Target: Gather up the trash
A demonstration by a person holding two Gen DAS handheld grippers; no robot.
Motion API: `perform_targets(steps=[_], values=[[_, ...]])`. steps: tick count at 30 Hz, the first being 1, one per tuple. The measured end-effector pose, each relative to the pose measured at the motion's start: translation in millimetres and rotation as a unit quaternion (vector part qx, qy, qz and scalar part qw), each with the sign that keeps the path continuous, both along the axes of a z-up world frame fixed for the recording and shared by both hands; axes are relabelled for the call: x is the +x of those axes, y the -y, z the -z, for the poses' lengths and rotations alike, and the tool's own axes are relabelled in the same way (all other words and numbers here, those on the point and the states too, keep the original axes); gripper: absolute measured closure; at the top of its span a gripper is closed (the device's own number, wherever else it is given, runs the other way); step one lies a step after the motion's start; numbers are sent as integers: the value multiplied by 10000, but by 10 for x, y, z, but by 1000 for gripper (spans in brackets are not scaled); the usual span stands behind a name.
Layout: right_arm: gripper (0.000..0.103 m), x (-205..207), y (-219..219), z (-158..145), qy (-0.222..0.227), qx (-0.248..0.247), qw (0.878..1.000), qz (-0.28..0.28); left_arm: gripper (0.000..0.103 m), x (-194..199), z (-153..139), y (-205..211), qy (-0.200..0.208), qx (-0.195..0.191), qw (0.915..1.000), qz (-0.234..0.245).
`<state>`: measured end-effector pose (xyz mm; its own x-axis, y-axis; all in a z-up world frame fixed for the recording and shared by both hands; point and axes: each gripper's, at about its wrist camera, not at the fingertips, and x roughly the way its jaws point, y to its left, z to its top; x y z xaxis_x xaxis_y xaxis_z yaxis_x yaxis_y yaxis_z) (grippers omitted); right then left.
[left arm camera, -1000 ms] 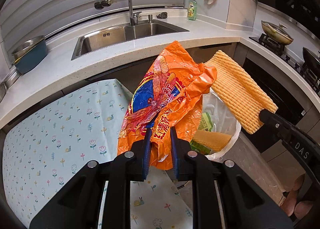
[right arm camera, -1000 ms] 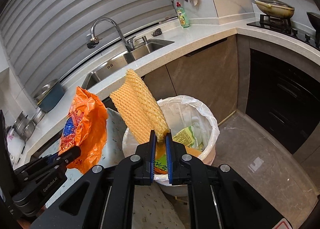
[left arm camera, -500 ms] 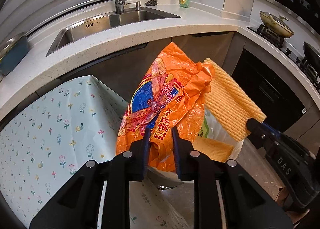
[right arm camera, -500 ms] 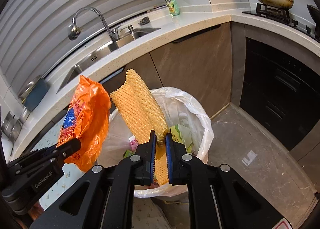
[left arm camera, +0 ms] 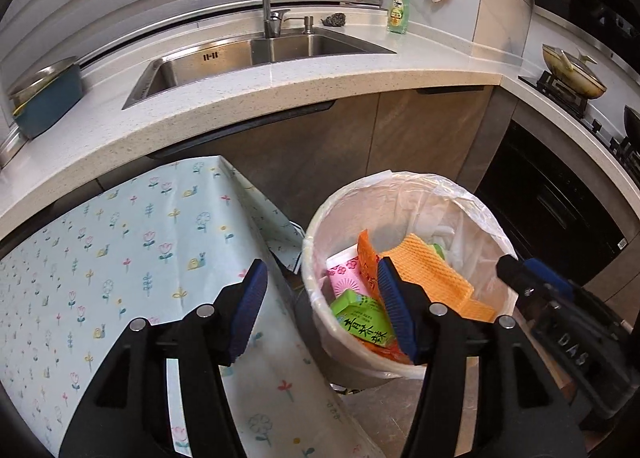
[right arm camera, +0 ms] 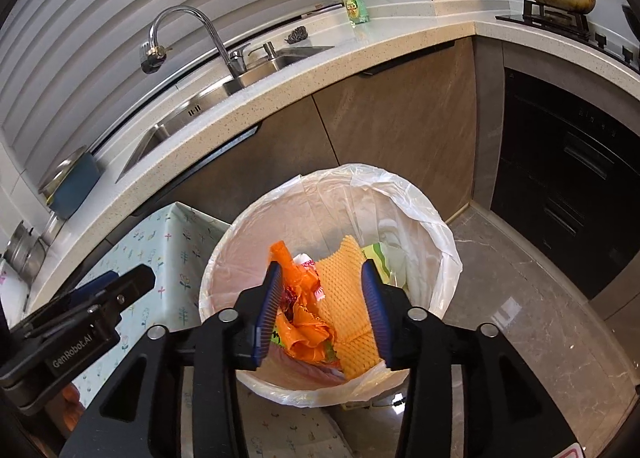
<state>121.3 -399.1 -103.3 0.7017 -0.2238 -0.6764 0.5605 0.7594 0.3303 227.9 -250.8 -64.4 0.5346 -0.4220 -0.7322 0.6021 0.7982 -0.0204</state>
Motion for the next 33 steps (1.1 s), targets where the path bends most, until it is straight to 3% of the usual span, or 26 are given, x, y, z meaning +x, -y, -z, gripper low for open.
perform_targets(steps=[8,10,16,19,22,30,33], values=[[45,-192,-124,-270,156,-60,9998,-61,47,-166,-192,-261,142,-60,9998,-155],[45,-251,-180,-334,170,-95,9998,-106,41,-229,-258,-339,179,-92,9996,-207],[37,-411,-393,-499,137,-232,9990,-354,35,-450,-424,-521,348,-79,9990,-277],[29,-497,-542,-589,102,-350,9982,-485,32,-558,-492,-611,418,-40,9985,-352],[19,-595,-698,-676,91,-595,9967,-538,21,-666,-552,-710,509,-38,9977,-453],[16,-777,-904,-750,-66,-702,9953,-665,16,-876,-612,-952,601,14,9959,-674],[9,-819,-967,-755,-103,-724,9945,-746,16,-935,-615,-1030,608,8,9954,-735]])
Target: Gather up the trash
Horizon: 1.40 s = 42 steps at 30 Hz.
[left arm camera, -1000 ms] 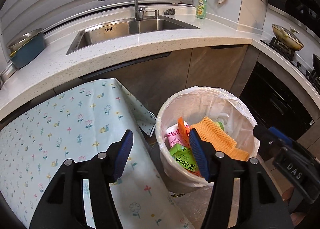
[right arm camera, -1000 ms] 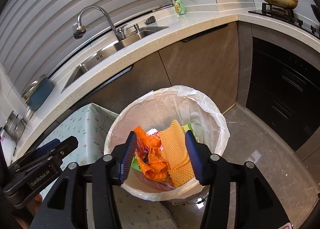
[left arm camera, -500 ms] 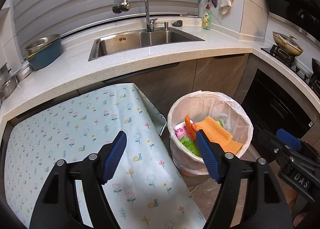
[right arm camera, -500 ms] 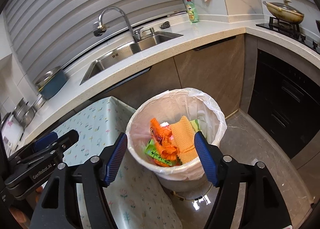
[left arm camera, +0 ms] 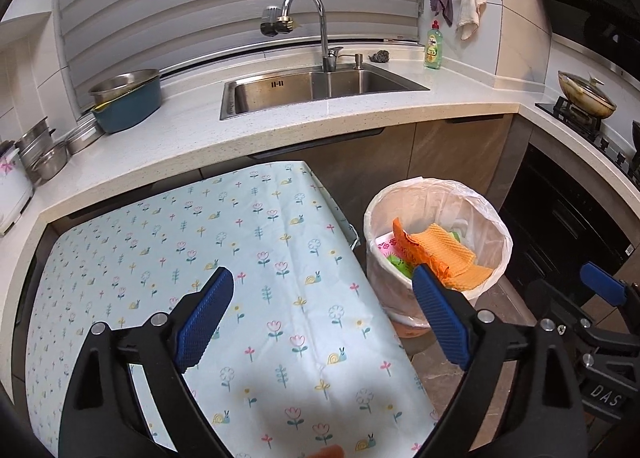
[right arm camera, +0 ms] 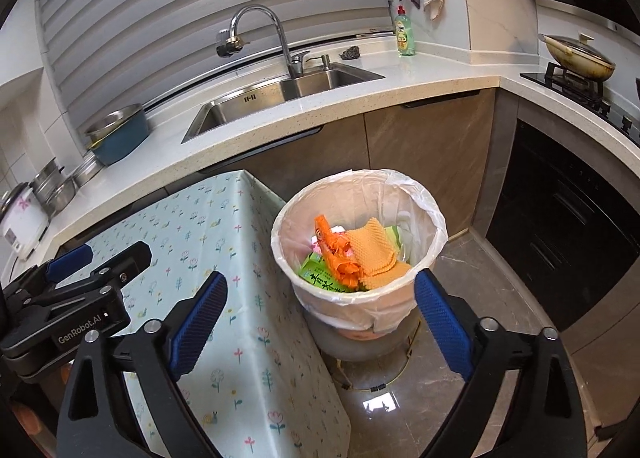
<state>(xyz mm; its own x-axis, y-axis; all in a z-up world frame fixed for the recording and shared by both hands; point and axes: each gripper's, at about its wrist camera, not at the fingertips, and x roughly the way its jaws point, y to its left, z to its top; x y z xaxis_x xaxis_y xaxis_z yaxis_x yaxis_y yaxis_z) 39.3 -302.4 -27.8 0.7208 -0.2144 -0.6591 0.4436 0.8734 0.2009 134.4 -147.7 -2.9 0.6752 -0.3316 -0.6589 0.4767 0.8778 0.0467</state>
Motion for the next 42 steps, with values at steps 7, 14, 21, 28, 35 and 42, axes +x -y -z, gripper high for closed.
perform_targets(steps=[7,14,21,28,35,42], values=[[7,-74,-138,-11,-19,-158,9999,-22,15,-111,-1,-136,51,3,9999,-88],[7,-81,-239,19,-117,-259,9995,-117,15,-170,29,-236,3,-14,9998,-186],[7,-75,-325,58,-210,-370,9988,-225,15,-217,112,-261,-64,75,9997,-238],[7,-78,-339,93,-254,-390,9986,-248,15,-222,167,-295,-155,91,9994,-306],[7,-86,-319,104,-258,-394,9986,-226,15,-239,191,-277,-181,131,9991,-347],[7,-93,-305,140,-284,-396,9986,-224,15,-246,209,-256,-171,166,9991,-361]])
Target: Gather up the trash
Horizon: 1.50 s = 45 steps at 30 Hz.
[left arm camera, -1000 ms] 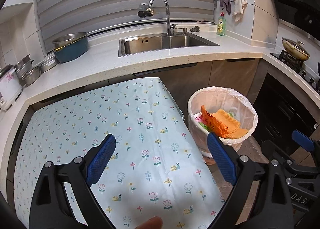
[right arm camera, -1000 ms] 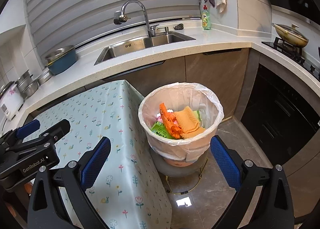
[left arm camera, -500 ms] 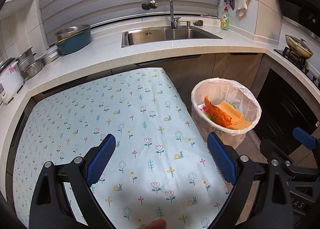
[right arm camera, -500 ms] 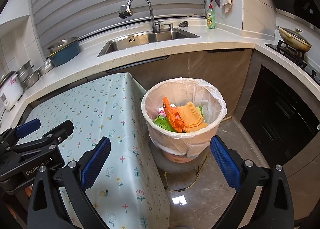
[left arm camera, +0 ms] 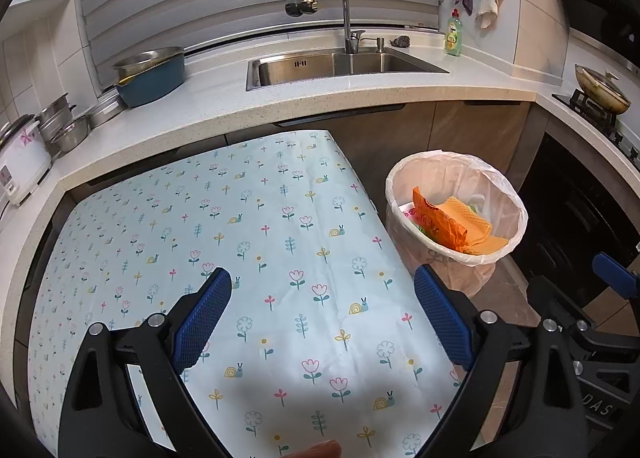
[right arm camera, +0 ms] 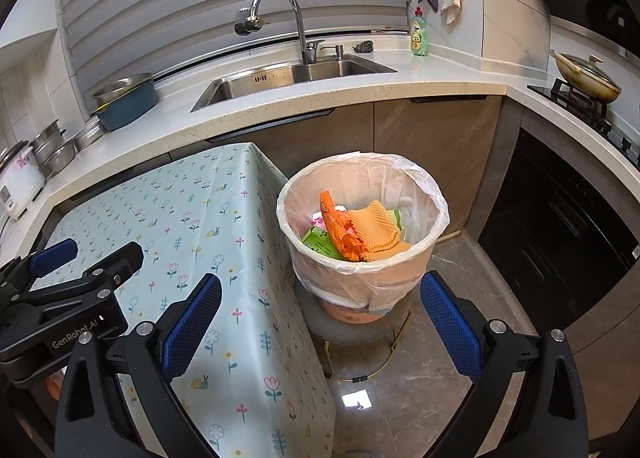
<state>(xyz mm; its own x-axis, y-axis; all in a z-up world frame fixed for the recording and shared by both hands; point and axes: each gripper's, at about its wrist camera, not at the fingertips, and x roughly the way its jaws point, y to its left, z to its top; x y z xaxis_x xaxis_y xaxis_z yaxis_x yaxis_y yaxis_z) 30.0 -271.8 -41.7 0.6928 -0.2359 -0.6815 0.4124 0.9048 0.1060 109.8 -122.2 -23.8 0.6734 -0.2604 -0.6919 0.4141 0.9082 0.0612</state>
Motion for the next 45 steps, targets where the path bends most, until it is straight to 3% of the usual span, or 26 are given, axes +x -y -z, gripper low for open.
perform_targets(steps=[45], values=[[7,-4,-15,115,-89,23,9999,-61,15,-20,99,46,3,194,9998,-100]])
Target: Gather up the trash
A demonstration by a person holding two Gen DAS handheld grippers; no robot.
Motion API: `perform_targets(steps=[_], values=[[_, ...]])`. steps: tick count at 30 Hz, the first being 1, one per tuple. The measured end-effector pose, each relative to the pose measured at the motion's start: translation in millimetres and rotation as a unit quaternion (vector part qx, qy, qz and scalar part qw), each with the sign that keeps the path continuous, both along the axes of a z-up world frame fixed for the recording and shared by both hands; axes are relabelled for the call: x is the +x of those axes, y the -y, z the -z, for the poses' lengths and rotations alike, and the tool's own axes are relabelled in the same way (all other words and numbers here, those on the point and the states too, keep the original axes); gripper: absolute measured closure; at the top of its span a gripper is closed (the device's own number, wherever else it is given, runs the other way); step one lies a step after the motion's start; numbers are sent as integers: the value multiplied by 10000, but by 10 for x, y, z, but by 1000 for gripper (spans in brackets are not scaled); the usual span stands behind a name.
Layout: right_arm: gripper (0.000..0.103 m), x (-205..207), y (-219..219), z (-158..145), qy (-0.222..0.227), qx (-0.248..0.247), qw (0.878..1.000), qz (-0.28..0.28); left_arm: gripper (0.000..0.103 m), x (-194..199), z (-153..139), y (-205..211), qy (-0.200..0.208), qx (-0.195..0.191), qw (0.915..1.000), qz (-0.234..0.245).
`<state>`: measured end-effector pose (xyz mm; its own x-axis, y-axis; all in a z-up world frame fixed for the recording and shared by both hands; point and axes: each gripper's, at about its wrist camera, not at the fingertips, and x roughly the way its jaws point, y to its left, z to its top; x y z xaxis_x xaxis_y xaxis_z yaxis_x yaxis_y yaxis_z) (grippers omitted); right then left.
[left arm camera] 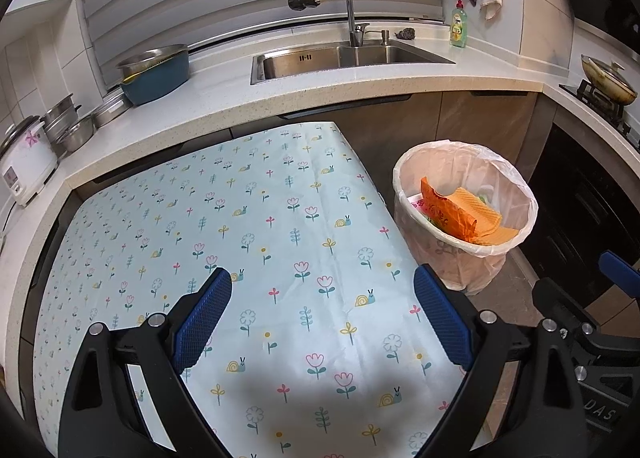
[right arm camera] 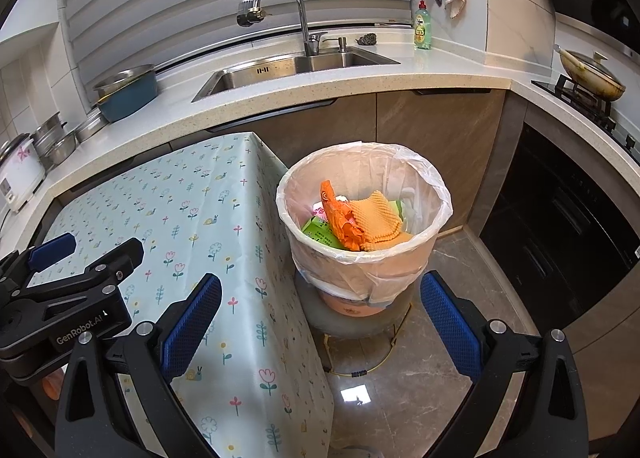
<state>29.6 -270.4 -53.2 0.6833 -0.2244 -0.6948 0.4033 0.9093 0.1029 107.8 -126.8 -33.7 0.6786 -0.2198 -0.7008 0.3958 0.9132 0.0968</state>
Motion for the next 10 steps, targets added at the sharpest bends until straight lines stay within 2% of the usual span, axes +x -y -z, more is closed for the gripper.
perform_targets(steps=[10], values=[[7,-3,12,26,-15,26,10000,10,15,32,65,8,-83,11,9999,63]])
